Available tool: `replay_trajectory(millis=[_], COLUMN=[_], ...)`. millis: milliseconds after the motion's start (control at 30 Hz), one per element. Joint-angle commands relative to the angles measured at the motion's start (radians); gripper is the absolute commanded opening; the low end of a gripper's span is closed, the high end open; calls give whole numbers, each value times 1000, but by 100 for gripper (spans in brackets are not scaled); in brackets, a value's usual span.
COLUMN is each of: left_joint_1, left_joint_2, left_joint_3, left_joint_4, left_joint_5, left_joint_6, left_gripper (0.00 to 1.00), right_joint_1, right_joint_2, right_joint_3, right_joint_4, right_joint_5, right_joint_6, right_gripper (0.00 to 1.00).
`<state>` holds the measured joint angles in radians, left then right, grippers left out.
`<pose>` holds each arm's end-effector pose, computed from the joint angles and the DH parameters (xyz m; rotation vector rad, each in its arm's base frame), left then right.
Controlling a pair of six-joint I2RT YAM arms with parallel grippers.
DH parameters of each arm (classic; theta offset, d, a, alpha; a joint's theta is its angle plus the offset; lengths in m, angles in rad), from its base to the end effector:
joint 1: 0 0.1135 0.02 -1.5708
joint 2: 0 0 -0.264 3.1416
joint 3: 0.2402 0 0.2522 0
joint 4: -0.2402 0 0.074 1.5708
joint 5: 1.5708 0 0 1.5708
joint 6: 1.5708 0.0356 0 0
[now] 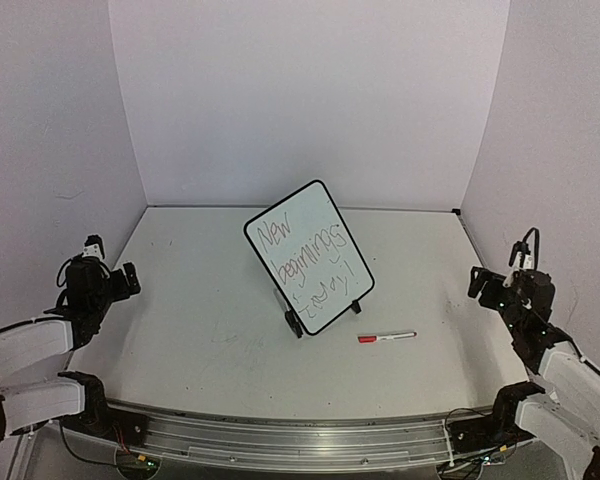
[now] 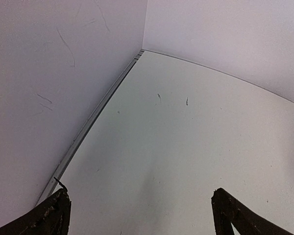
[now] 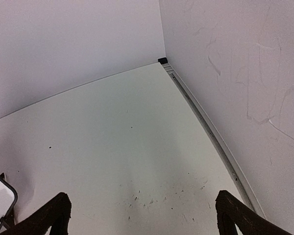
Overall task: Write a sentence on the whiteboard
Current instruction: Reset both arms
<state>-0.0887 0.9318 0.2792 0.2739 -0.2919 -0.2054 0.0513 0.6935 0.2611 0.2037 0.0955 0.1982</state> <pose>0.1942 -0.0070 0.1844 -0.3037 1.9097 0.0885 0.1711 0.0054 0.2093 0.2000 1.7882 0.0924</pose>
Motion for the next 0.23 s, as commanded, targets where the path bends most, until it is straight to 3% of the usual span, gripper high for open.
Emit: replay_trajectory(millis=[0, 200], left_joint_1=[3, 3], left_joint_2=[5, 31], left_joint_3=[18, 19], left_joint_4=[99, 109], left_joint_5=[-30, -56], left_joint_6=[8, -5], left_gripper=[99, 99], right_joint_1=[1, 2], right_joint_2=[-13, -23], right_joint_3=[-5, -7], right_joint_4=[59, 51], right_joint_5=[35, 41], right_joint_6=[-19, -20], right_gripper=[98, 98])
